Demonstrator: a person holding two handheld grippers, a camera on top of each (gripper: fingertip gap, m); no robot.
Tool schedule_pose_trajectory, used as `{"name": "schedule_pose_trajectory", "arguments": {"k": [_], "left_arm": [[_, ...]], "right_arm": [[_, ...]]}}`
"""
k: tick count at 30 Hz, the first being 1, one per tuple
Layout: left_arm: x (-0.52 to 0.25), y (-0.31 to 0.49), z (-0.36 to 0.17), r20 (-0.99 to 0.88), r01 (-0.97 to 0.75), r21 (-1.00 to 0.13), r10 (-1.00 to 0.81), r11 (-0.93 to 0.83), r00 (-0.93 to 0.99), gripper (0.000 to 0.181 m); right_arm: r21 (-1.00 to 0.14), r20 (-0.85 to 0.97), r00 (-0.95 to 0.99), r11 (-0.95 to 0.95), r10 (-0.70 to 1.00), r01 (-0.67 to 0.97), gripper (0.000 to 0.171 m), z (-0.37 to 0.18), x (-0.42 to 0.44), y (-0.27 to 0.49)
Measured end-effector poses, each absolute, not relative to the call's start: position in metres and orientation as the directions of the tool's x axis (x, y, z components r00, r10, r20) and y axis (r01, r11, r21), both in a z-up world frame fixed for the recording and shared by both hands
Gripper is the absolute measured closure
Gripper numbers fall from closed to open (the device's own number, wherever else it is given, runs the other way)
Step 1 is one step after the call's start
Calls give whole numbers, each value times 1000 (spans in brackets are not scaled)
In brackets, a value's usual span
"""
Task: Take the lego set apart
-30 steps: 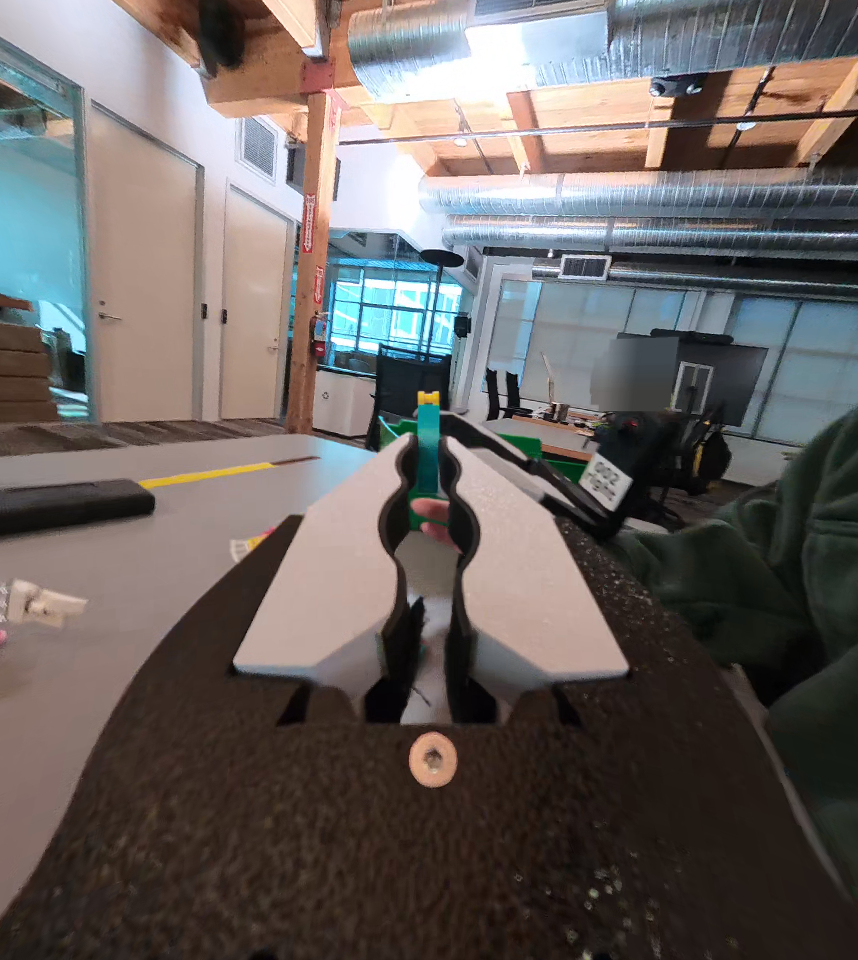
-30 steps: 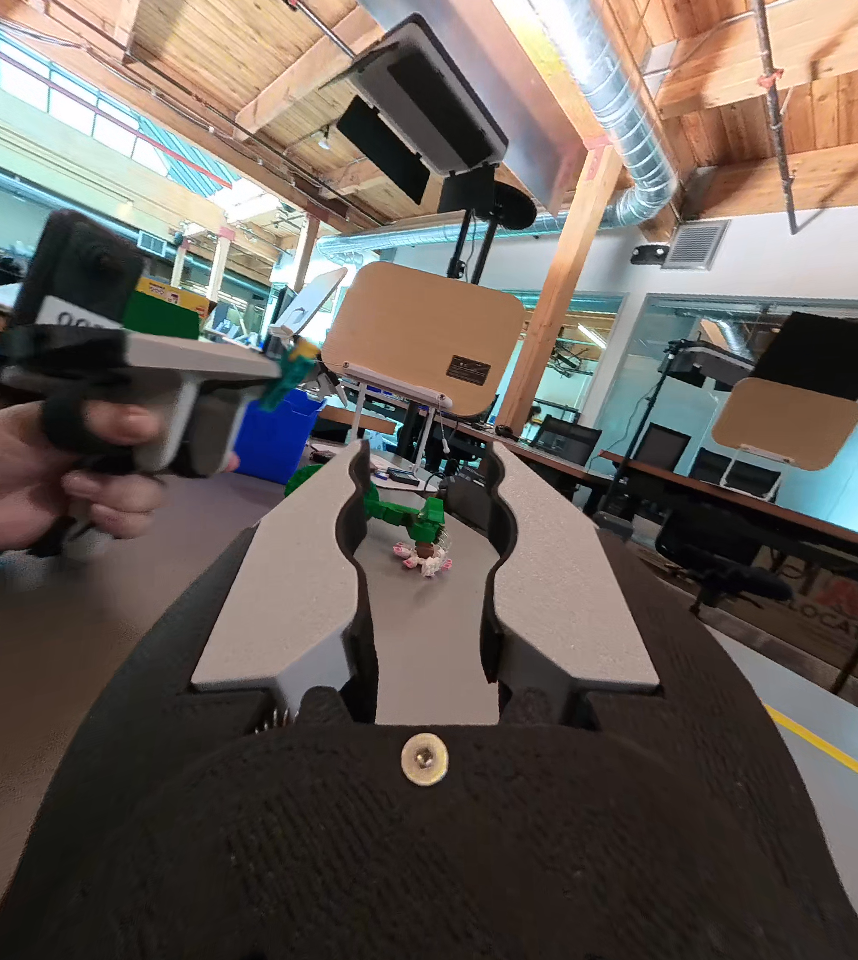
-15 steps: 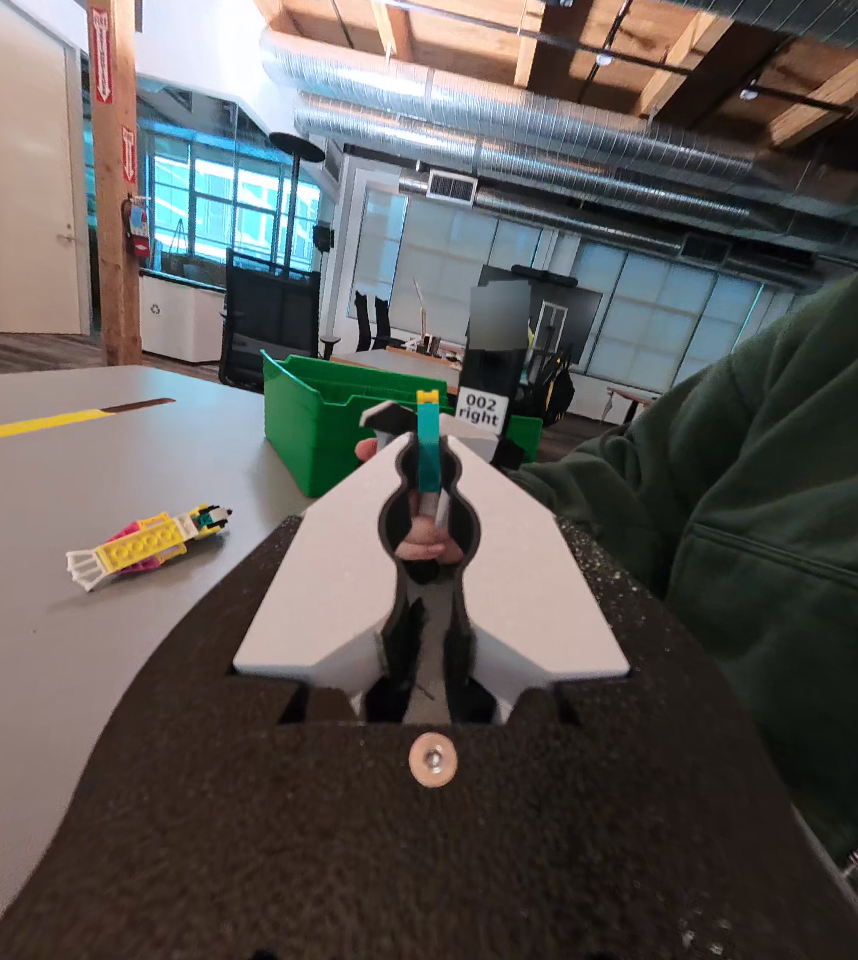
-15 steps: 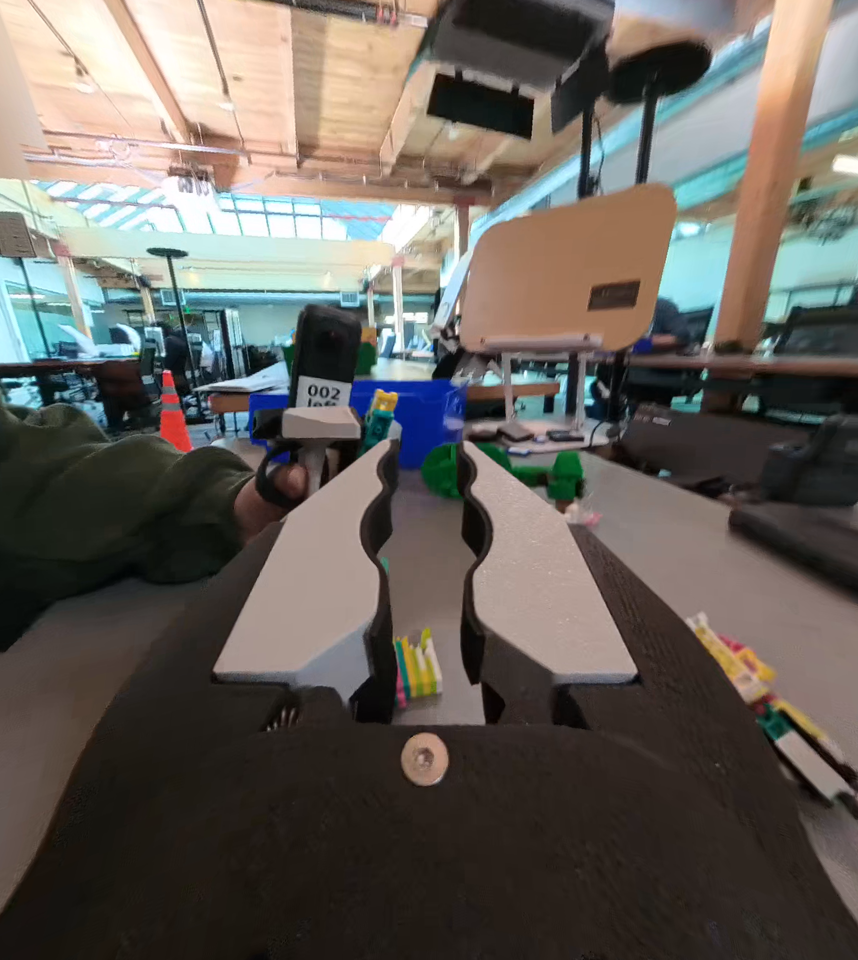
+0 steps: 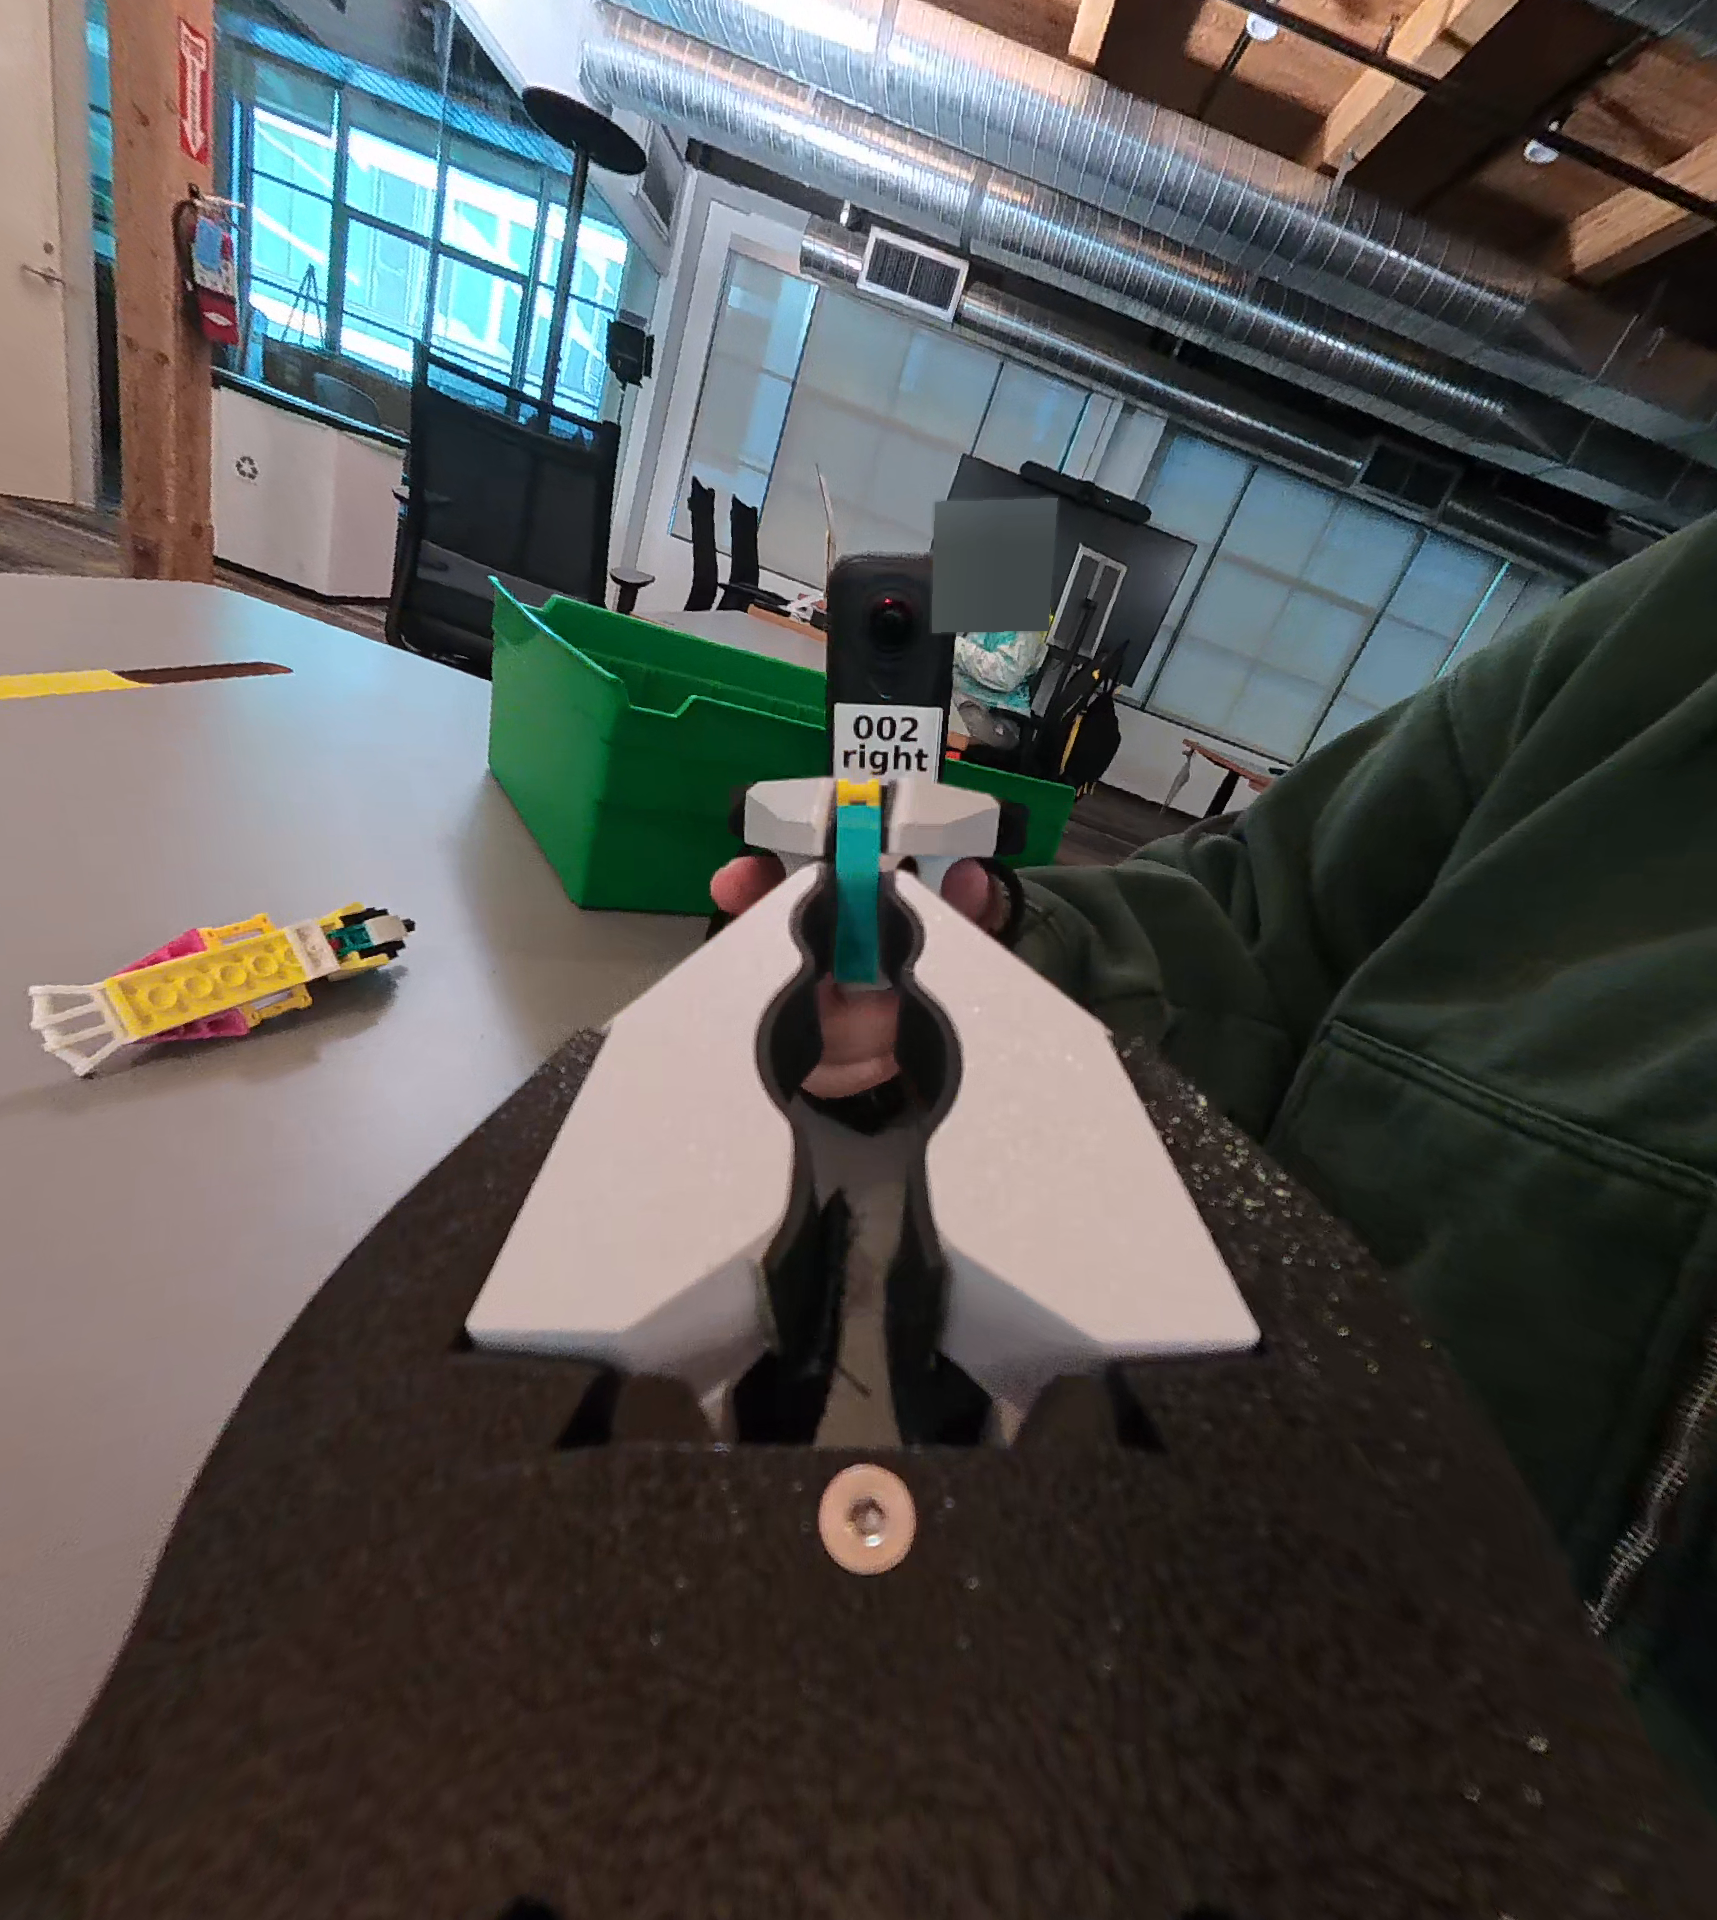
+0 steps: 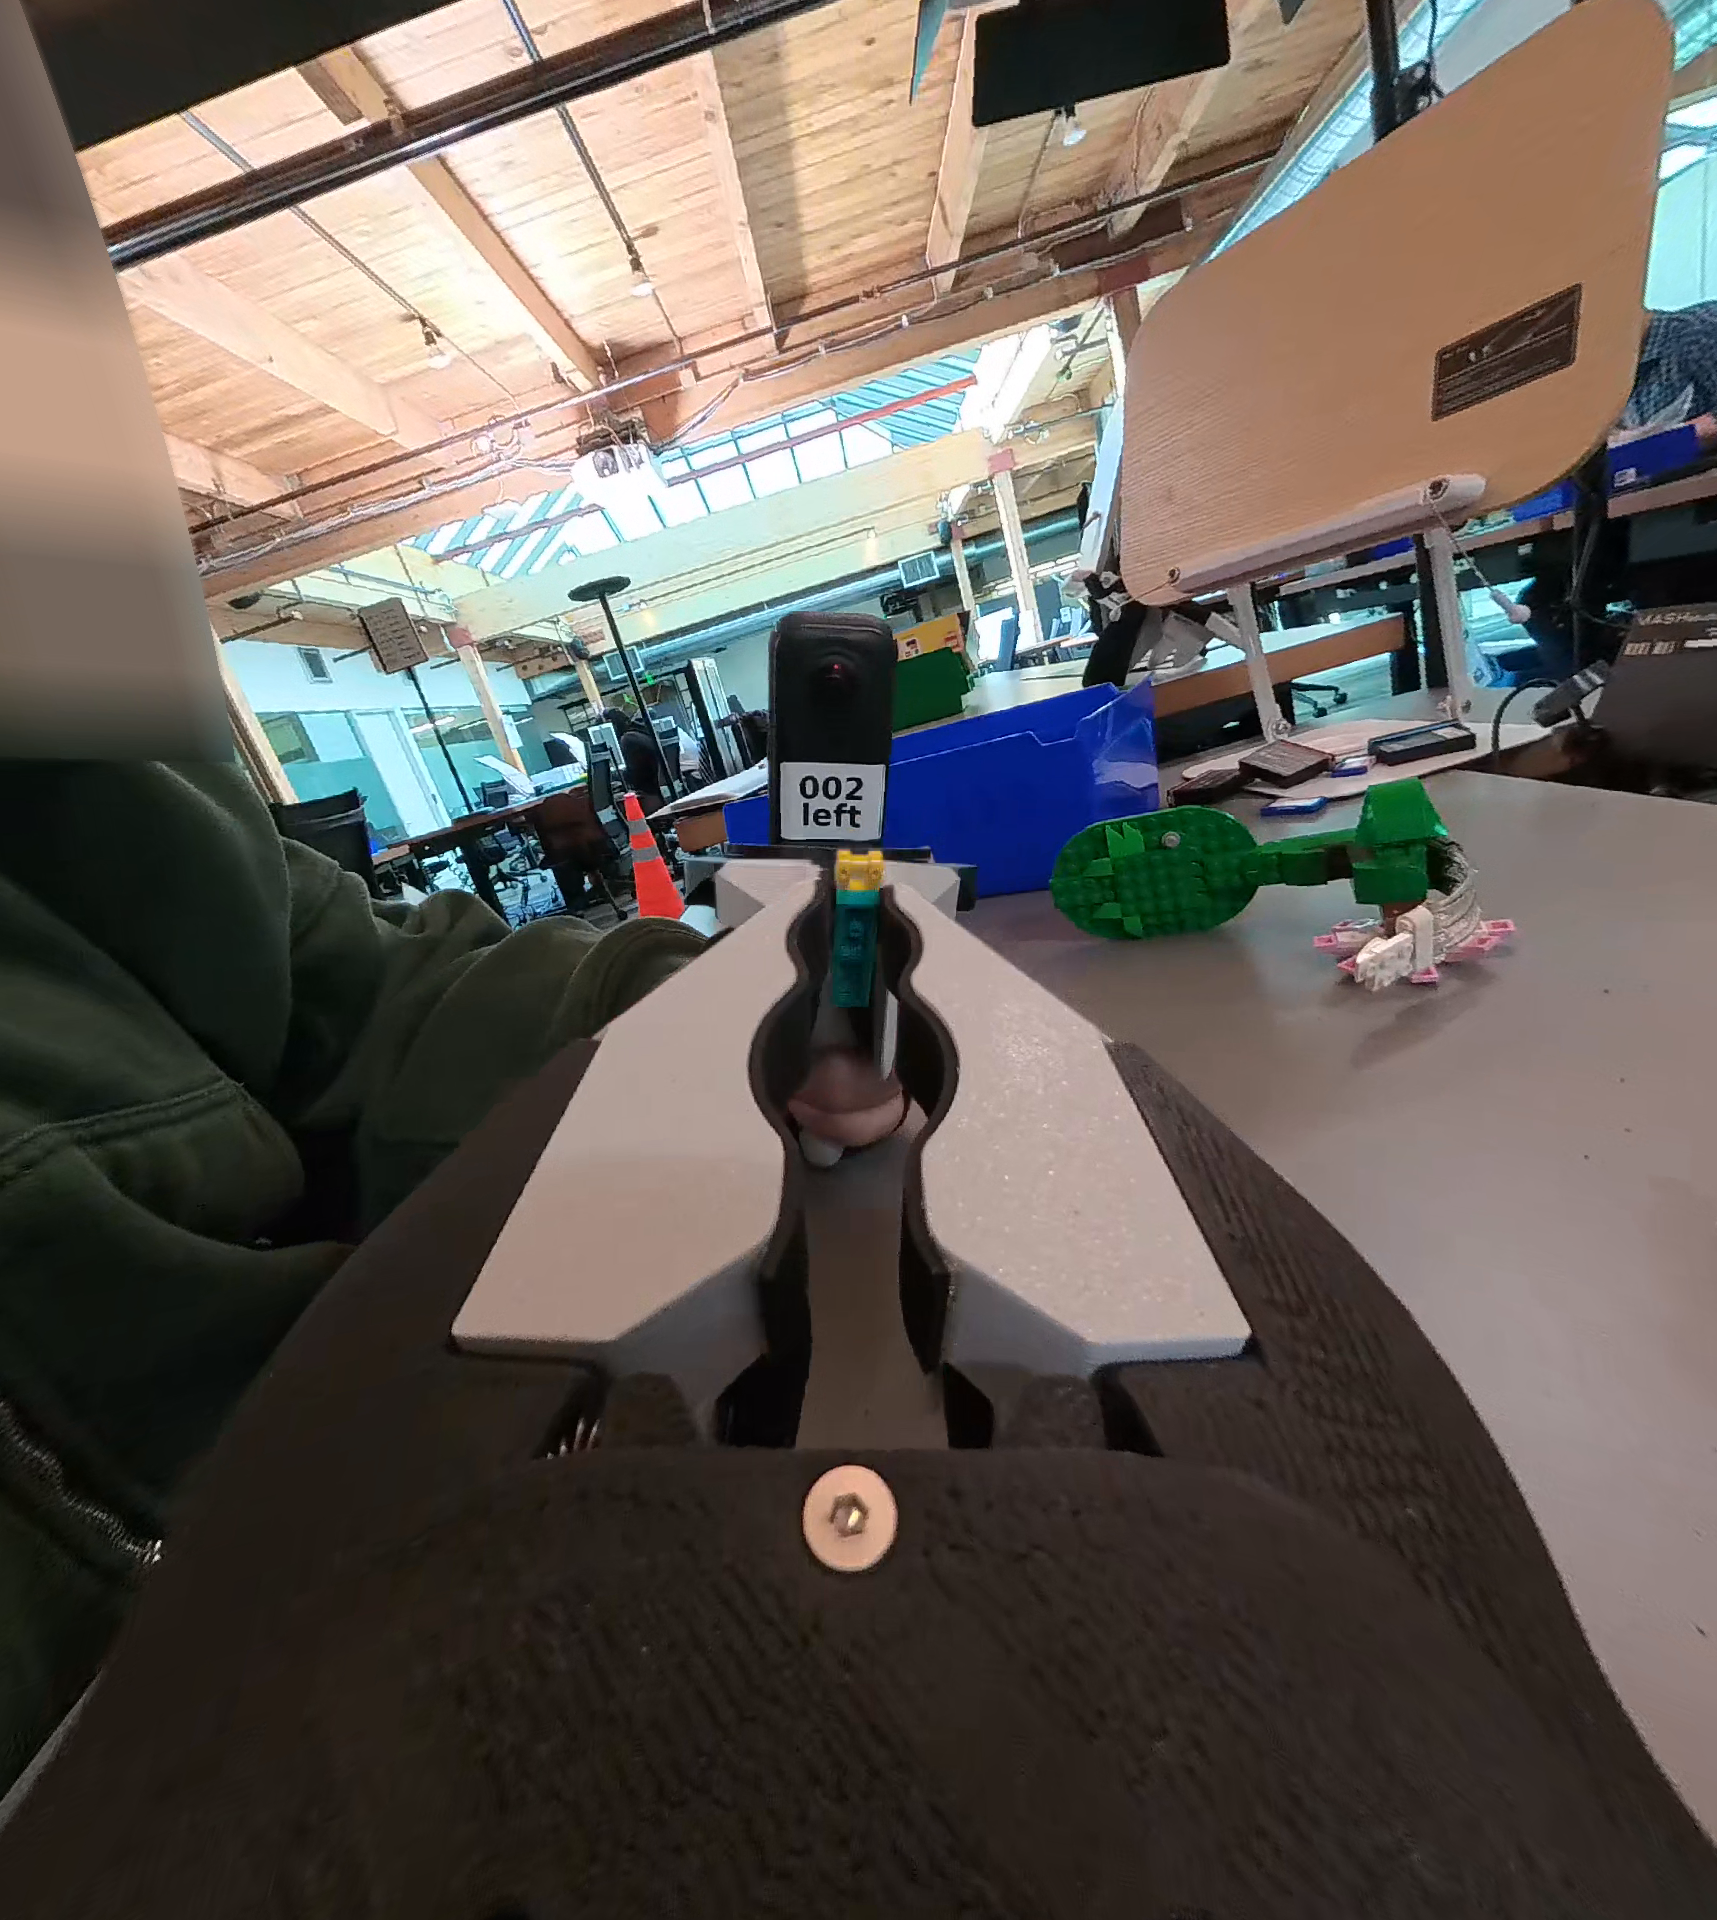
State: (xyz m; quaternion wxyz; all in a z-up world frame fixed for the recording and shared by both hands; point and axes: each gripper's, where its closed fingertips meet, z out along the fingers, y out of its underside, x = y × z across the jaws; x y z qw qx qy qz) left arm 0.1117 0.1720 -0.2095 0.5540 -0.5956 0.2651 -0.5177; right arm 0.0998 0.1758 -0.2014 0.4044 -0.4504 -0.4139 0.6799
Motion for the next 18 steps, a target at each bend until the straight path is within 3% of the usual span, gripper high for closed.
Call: {"name": "schedule_pose_trajectory", "arguments": {"k": [6,18], "left_arm": [[104,175,-202,386,347,-896,-874,-278,296,176],[110,171,-206,375,307,-908,-880,-285,292,176]], "right_arm": [[-920,-302,-286,-357,910,-164,159,-202,100,176],[-923,-311,-295,-361,904,-134,166,-203,100,175]]}}
